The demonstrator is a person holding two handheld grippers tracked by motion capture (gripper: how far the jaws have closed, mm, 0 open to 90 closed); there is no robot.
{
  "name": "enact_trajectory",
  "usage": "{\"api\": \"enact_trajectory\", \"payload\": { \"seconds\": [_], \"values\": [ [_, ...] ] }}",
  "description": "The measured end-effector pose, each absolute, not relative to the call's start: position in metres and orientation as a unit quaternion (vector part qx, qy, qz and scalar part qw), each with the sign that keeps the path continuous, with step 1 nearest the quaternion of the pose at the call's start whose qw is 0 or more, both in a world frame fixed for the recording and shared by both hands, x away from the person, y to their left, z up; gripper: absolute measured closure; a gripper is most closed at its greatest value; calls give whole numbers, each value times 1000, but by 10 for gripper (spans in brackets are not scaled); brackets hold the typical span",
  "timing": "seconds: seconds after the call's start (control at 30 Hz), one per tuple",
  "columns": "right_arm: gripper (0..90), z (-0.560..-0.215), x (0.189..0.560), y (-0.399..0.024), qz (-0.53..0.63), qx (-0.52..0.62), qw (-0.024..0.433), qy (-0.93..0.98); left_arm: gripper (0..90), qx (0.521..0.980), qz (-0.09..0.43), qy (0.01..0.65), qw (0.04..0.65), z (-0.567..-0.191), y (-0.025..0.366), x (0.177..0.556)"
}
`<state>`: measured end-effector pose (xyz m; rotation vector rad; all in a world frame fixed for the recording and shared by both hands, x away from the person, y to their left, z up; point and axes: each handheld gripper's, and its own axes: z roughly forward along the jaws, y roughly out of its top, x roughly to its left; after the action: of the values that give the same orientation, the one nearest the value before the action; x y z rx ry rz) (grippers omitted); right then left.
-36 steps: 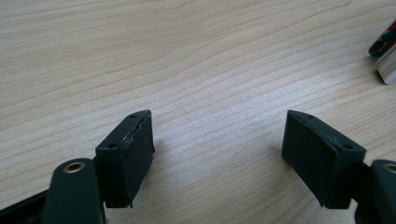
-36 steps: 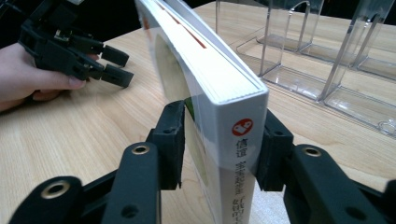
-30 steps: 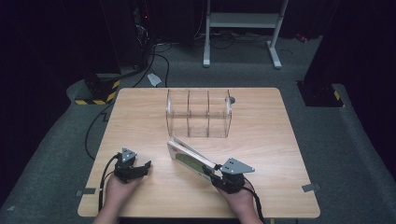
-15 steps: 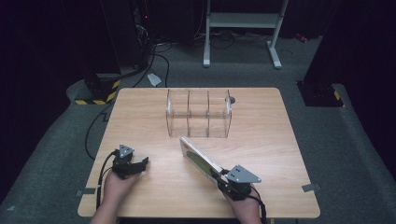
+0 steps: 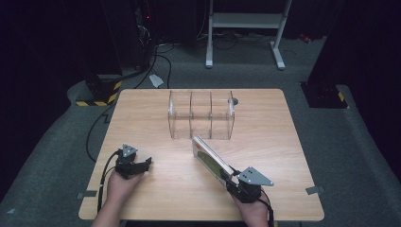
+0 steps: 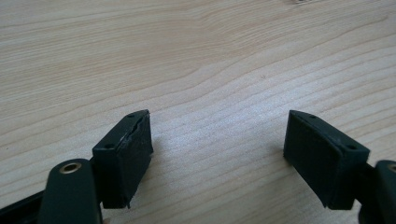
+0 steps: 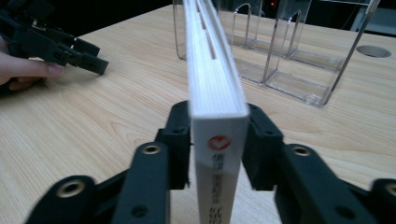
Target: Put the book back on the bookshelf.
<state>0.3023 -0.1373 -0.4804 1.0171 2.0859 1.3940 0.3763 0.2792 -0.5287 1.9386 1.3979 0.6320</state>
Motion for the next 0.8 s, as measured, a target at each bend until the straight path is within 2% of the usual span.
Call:
{"api": "enact_trajectory", "payload": {
  "seconds": [0.13, 0.23, 0.47, 0.5, 0.6, 0.8],
  "values": [
    [580, -479, 307, -132, 501, 377, 214, 749, 238, 741, 241, 534, 328, -529, 279, 376],
    [576, -478, 309, -130, 499, 382, 211, 749, 238, 741, 241, 534, 329, -529, 279, 376],
    [650, -475, 312, -124, 491, 387, 221, 748, 241, 740, 243, 534, 328, -529, 279, 376],
    [694, -474, 312, -122, 488, 388, 225, 749, 246, 742, 242, 533, 327, -529, 279, 375],
    [741, -474, 311, -121, 485, 386, 230, 750, 246, 742, 240, 533, 329, -528, 278, 375],
    [753, -473, 311, -122, 482, 391, 239, 747, 246, 743, 240, 531, 329, -529, 278, 375]
  ]
}}
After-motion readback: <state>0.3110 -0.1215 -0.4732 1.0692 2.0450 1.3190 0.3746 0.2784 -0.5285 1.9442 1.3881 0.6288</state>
